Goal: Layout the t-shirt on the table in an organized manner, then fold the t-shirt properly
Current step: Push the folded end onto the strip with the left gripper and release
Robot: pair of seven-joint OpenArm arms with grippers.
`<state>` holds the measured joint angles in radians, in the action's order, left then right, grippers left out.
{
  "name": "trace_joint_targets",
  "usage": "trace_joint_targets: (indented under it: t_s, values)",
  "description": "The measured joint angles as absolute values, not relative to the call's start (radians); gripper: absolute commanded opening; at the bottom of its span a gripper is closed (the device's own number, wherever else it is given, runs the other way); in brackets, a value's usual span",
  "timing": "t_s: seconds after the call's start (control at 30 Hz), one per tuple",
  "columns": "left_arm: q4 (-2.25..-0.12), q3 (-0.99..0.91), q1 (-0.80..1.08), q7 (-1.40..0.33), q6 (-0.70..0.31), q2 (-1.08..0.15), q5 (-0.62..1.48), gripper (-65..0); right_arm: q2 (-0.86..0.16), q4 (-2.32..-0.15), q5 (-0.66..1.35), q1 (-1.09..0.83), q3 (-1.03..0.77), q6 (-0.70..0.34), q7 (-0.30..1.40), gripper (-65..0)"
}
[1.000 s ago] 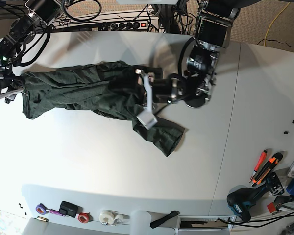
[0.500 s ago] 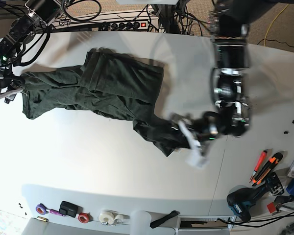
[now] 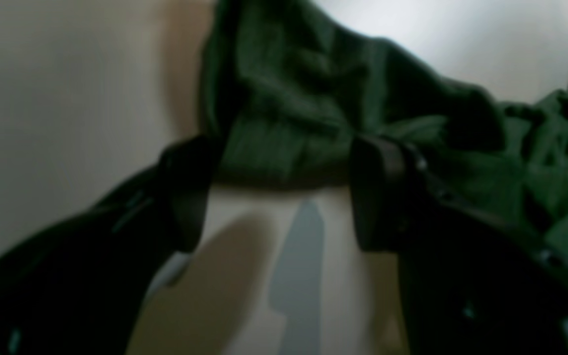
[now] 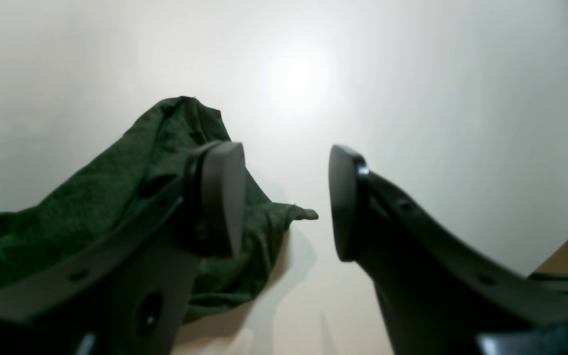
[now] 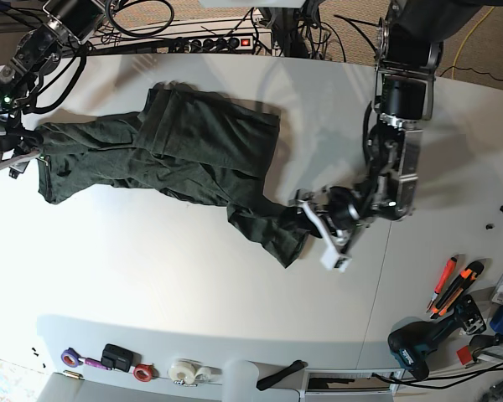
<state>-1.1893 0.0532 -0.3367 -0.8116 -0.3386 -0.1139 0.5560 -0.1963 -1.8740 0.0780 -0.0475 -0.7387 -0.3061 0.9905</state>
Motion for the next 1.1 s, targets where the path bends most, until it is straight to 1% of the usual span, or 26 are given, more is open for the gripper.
trace_joint_targets:
  t_s: [0.03, 0.1, 0.13, 0.23, 0.27, 0.33, 0.47, 0.53, 0.6, 0.7, 0.8, 0.9, 1.03, 1.07, 1.1]
  values:
    - [-1.184, 0.076, -0.347, -0.812, -0.329, -0.109, 0.538, -40.2, -0.196, -1.874, 0.077, -0.047, -0.739, -0.306, 0.991, -37.5]
    - [-1.183, 0.099, -0.353, -0.811, -0.318, -0.091, 0.511, -61.9, -0.196, -1.874, 0.078, -0.047, -0.738, -0.306, 0.991, -37.5]
    - [-1.182, 0.103, -0.355, -0.811, -0.318, -0.08, 0.515, -65.0, -0.196, -1.874, 0.078, -0.047, -0.738, -0.306, 0.991, -37.5]
    - [-1.18, 0.102, -0.376, -0.81, -0.333, -0.055, 0.515, -65.0, -0.196, -1.874, 0.078, -0.047, -0.738, -0.306, 0.991, -37.5]
    - [-1.18, 0.102, -0.387, -0.813, -0.362, -0.048, 0.535, -65.0, -0.196, -1.874, 0.078, -0.047, -0.738, -0.306, 0.991, -37.5]
    - [-1.193, 0.101, -0.406, -0.838, -0.432, -0.033, 0.643, -65.0, -0.196, -1.874, 0.079, -0.047, -0.738, -0.306, 0.991, -37.5]
    - [-1.249, 0.103, -0.408, -0.952, -0.589, 0.007, 0.865, -65.0, -0.196, -1.874, 0.078, -0.047, -0.739, -0.306, 0.991, -37.5]
    - [-1.259, 0.103, -0.408, -1.013, -0.626, 0.033, 0.937, -65.0, -0.196, -1.874, 0.079, -0.047, -0.738, -0.306, 0.991, -37.5]
    - [-1.259, 0.102, -0.407, -1.053, -0.647, 0.067, 0.978, -65.0, -0.196, -1.874, 0.078, -0.047, -0.738, -0.306, 0.991, -37.5]
    - [-1.259, 0.103, -0.384, -1.071, -0.649, 0.126, 0.989, -65.0, -0.196, -1.874, 0.079, -0.047, -0.738, -0.306, 0.991, -37.5]
    - [-1.261, 0.125, -0.356, -1.098, -0.647, 0.132, 0.996, -65.0, -0.196, -1.874, 0.078, -0.047, -0.739, -0.306, 0.991, -37.5]
    - [-1.261, 0.21, -0.339, -1.093, -0.649, 0.132, 1.024, -65.0, -0.194, -1.874, 0.08, -0.047, -0.738, -0.306, 0.99, -37.5]
    - [-1.261, 0.345, -0.331, -1.095, -0.649, 0.132, 1.005, -65.0, -0.196, -1.874, 0.078, -0.048, -0.739, -0.306, 0.987, -37.5]
    - [-1.261, 0.374, -0.331, -1.096, -0.654, 0.132, 0.994, -55.6, -0.196, -1.874, 0.078, -0.047, -0.739, -0.306, 0.981, -37.5]
    - [-1.261, 0.396, -0.333, -1.097, -0.664, 0.132, 0.976, -43.0, -0.196, -1.874, 0.079, -0.047, -0.739, -0.306, 0.975, -37.5]
